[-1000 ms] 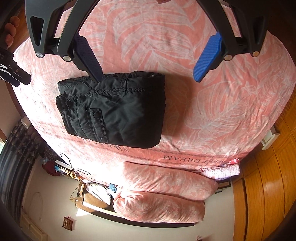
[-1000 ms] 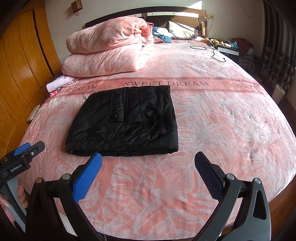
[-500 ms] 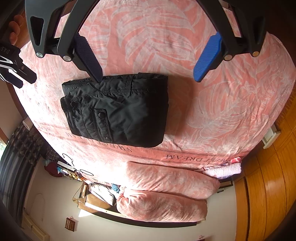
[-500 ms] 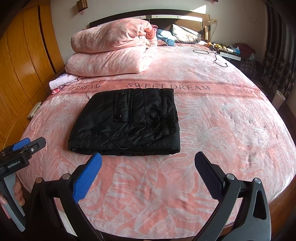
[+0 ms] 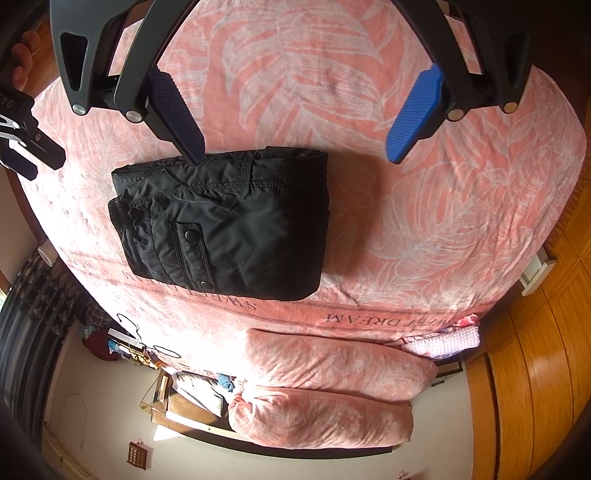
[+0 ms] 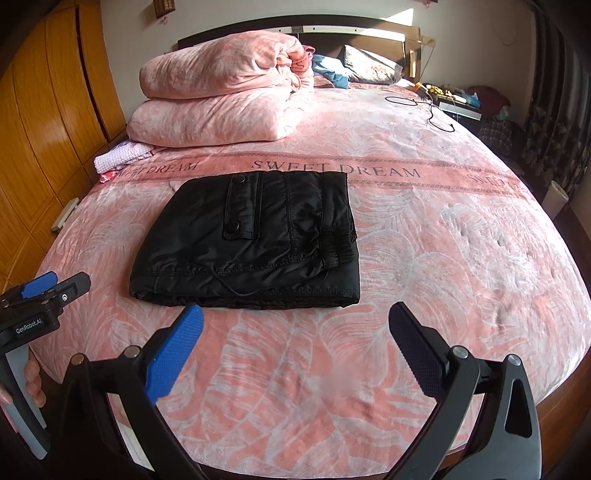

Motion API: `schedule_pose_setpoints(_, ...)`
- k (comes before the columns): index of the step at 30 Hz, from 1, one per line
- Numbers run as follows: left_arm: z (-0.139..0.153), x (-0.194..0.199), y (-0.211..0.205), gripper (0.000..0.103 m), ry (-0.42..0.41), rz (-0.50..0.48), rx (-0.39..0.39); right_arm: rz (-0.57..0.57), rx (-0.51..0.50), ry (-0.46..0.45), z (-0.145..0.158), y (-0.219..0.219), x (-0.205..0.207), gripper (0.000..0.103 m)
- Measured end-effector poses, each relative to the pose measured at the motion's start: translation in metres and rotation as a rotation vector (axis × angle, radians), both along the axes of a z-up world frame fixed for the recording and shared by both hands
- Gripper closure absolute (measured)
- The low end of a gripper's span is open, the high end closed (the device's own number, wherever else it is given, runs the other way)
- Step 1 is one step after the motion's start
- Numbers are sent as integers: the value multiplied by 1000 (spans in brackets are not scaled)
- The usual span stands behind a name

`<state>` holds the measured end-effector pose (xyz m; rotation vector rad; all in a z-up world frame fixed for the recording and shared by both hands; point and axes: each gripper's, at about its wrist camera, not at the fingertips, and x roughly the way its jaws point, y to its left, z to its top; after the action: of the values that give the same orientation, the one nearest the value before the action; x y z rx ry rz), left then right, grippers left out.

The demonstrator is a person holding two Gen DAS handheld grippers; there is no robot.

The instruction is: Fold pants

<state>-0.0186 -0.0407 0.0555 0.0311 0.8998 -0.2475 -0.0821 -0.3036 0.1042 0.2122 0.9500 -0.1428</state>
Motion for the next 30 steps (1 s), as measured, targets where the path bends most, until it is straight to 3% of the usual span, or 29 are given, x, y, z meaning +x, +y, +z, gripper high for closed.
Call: schedule_pose_setpoints(30, -9, 8, -2, 4, 25, -7, 6, -8, 10, 37, -17, -9, 6, 3)
